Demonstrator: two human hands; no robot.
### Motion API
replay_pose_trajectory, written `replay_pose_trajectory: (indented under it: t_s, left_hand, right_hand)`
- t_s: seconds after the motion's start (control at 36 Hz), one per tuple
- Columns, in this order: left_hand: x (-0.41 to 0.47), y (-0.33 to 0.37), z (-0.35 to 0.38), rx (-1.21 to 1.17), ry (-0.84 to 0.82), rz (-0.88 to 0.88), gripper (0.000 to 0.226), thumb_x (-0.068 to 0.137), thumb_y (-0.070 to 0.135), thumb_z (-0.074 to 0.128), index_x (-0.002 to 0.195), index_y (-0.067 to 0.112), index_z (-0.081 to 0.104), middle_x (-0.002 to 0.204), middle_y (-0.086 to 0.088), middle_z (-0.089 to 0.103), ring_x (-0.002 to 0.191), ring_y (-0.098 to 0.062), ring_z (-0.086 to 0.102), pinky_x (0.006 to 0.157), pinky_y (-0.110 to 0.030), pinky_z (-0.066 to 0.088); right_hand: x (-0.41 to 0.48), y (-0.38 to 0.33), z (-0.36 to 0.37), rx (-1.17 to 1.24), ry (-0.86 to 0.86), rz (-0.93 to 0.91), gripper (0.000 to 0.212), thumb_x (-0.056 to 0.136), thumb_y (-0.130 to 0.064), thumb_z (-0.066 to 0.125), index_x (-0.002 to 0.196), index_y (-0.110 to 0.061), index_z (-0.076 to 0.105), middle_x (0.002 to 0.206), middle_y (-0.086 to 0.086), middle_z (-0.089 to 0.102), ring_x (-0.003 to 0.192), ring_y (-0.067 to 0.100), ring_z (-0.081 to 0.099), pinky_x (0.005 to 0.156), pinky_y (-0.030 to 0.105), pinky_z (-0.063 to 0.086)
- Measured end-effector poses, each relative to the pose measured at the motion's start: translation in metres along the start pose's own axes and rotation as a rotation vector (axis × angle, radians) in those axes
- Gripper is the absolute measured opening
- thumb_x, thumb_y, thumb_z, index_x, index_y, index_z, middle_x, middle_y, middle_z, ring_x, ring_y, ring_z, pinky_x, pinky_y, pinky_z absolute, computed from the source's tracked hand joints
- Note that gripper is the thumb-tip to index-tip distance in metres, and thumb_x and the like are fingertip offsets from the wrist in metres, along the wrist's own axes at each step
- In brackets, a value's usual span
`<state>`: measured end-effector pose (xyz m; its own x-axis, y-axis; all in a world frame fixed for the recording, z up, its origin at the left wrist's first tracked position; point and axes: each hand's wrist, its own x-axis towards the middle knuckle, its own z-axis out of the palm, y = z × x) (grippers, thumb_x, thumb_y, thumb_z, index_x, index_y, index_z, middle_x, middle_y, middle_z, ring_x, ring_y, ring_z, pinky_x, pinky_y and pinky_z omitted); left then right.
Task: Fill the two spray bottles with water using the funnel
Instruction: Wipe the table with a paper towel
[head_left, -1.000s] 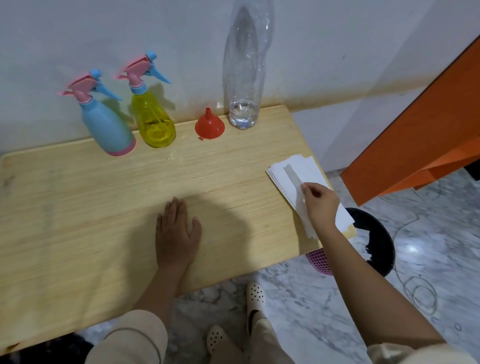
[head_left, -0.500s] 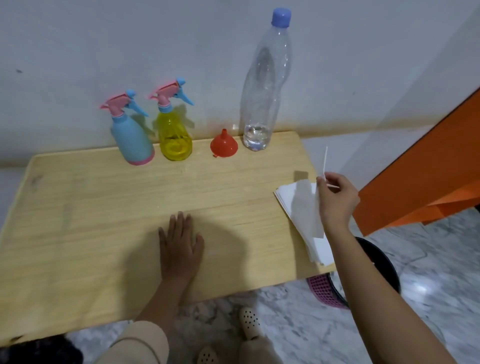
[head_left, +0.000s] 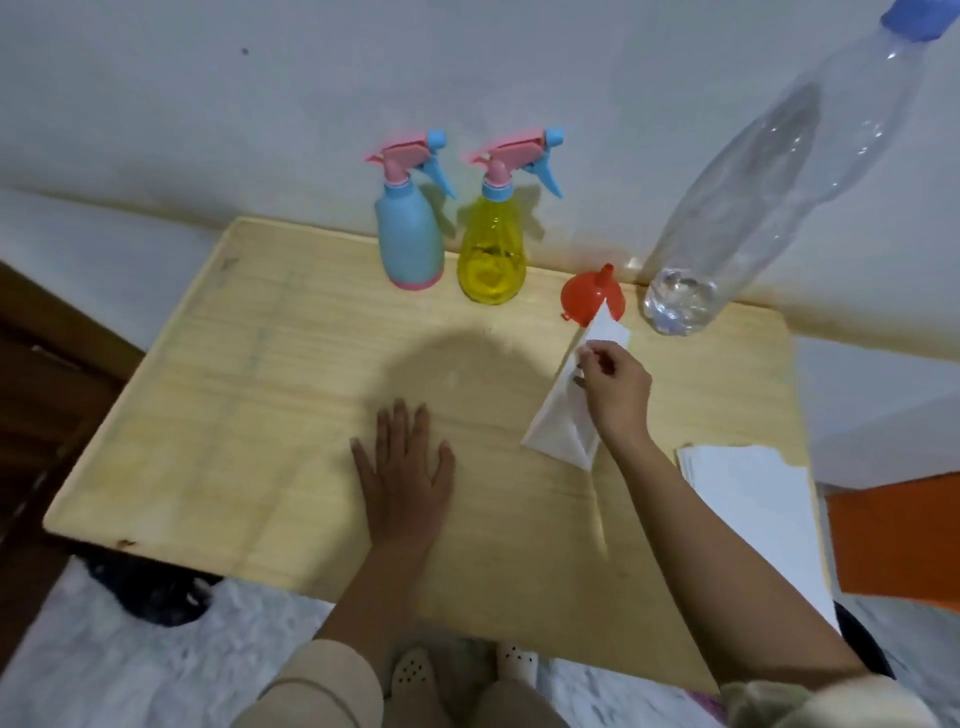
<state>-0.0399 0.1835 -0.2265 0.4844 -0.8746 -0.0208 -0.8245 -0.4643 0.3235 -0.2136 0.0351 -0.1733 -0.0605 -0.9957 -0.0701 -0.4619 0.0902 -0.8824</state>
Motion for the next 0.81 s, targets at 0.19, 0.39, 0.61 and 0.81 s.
replay_pose_trajectory:
  t_s: [0.19, 0.39, 0.61, 0.81]
  left_hand:
    - [0.001, 0.0, 0.002, 0.005, 0.023, -0.022, 0.061, 0.089, 0.047, 0.026, 0.143, 0.022, 0.038, 0.155, -0.004, 0.029, 0.144, -0.02, 0.024, 0.115, -0.053, 0.007]
    - [0.0, 0.001, 0.002, -0.006, 0.039, -0.041, 0.061, 0.089, 0.047, 0.028, 0.145, 0.023, 0.034, 0.156, -0.004, 0.025, 0.146, -0.017, 0.018, 0.115, -0.052, 0.002]
    - [0.0, 0.002, 0.002, -0.02, 0.047, -0.051, 0.062, 0.088, 0.048, 0.028, 0.146, 0.024, 0.033, 0.156, -0.002, 0.025, 0.145, -0.015, 0.016, 0.115, -0.048, -0.004]
    - [-0.001, 0.0, 0.003, -0.037, 0.047, -0.044, 0.061, 0.089, 0.049, 0.029, 0.146, 0.025, 0.032, 0.157, -0.001, 0.023, 0.146, -0.014, 0.014, 0.116, -0.049, -0.001]
  right_hand:
    - [-0.004, 0.03, 0.037, -0.604, -0.16, -0.287, 0.052, 0.097, -0.03, 0.041, 0.143, -0.007, 0.033, 0.153, 0.018, 0.025, 0.143, 0.036, 0.018, 0.115, 0.049, 0.015]
    - [0.004, 0.032, 0.056, -0.832, -0.262, -0.37, 0.075, 0.087, -0.057, 0.004, 0.151, -0.018, 0.006, 0.16, 0.009, 0.001, 0.147, 0.028, -0.002, 0.117, 0.044, -0.004]
    - [0.017, 0.024, 0.067, -0.822, -0.272, -0.372, 0.079, 0.088, -0.059, 0.01, 0.15, -0.011, 0.003, 0.16, 0.01, -0.001, 0.148, 0.024, -0.005, 0.117, 0.038, -0.008]
    - [0.029, 0.019, 0.073, -0.781, -0.273, -0.426, 0.089, 0.084, -0.063, 0.01, 0.149, -0.003, 0.011, 0.159, 0.012, 0.007, 0.148, 0.022, 0.003, 0.118, 0.035, -0.003]
